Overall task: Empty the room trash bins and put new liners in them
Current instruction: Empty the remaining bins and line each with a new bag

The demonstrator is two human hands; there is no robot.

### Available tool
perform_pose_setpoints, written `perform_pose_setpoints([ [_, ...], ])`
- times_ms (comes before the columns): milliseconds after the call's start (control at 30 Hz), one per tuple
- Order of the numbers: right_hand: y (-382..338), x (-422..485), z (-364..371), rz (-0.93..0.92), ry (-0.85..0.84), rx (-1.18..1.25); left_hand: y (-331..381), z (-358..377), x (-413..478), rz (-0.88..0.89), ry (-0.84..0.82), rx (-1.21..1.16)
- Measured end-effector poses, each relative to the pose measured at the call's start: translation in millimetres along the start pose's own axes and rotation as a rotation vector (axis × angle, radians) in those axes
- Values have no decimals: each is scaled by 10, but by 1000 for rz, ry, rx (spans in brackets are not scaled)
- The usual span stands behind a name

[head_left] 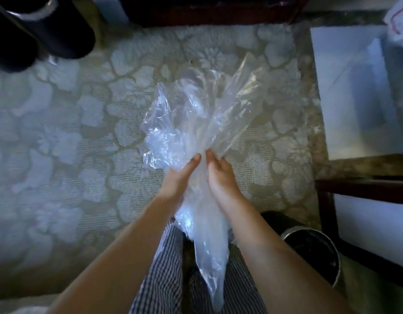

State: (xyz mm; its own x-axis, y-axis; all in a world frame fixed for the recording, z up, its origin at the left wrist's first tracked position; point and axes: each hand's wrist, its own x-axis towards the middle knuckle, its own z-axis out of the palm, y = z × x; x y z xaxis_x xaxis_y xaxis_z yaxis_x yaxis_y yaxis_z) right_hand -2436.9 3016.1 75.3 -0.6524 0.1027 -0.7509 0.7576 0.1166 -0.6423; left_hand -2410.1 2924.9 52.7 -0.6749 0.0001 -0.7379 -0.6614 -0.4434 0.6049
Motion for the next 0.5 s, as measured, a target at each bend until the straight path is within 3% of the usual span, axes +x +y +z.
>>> perform_pose_setpoints([
  [200,-561,-320,786,-48,-69,-116,730,-467,-280,38,137,-159],
  [333,-941,-512,1275,-86,-164,-196,1231,-850,-453,-25,119,-222],
  [500,-1350,-658,1796,-198,-138,-282,1811,-1242,-631,-58,15,-303],
])
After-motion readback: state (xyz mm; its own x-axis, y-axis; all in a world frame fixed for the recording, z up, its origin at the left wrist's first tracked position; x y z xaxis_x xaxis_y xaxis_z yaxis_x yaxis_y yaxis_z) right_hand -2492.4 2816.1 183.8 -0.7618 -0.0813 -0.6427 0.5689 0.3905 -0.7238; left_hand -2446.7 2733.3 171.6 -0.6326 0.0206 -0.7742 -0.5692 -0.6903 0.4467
